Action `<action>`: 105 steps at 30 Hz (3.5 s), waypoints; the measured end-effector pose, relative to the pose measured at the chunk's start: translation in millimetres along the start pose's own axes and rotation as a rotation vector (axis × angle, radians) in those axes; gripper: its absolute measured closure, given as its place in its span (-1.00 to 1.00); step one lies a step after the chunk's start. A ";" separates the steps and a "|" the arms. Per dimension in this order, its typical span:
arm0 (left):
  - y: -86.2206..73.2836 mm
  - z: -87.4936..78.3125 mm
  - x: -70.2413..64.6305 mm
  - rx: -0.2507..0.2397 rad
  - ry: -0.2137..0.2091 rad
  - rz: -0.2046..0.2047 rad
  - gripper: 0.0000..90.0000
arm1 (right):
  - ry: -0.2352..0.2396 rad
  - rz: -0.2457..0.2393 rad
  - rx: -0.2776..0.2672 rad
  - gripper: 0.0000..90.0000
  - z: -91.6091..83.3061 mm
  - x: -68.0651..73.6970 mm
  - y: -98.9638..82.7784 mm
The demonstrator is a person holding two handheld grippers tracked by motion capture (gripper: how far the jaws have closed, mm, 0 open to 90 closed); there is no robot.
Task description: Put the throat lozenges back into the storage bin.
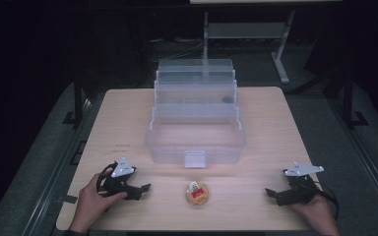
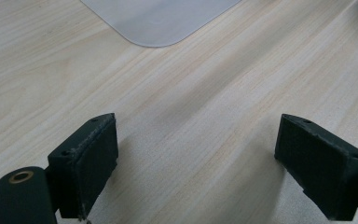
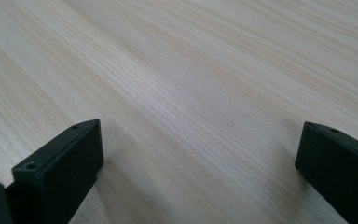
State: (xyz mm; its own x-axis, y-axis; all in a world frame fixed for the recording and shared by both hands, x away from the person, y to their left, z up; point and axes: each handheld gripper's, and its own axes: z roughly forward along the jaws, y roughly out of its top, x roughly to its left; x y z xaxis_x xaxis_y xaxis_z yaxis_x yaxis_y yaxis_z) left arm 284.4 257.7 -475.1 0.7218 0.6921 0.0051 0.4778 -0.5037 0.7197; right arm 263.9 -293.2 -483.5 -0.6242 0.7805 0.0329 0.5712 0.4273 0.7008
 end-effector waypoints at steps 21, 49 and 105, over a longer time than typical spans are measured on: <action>0.0 0.0 0.1 0.000 0.000 0.000 -0.73 | -0.009 0.012 0.050 -0.99 -7.4 -1.4 6.3; 0.0 -0.1 0.1 0.000 0.000 0.000 -0.73 | -0.008 -0.057 0.038 -0.98 -30.5 37.6 37.1; 0.0 0.2 -0.1 -0.003 0.000 -0.004 -0.73 | 0.162 -0.223 0.163 -0.98 -0.9 81.1 112.1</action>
State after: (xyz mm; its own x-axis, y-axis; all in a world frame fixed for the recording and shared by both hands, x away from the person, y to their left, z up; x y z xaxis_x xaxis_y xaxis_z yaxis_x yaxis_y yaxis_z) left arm 284.4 257.5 -475.2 0.7202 0.6938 0.0022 0.4791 -0.4996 0.7217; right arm 276.8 -182.5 -401.6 -0.8129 0.5823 0.0132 0.4804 0.6574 0.5806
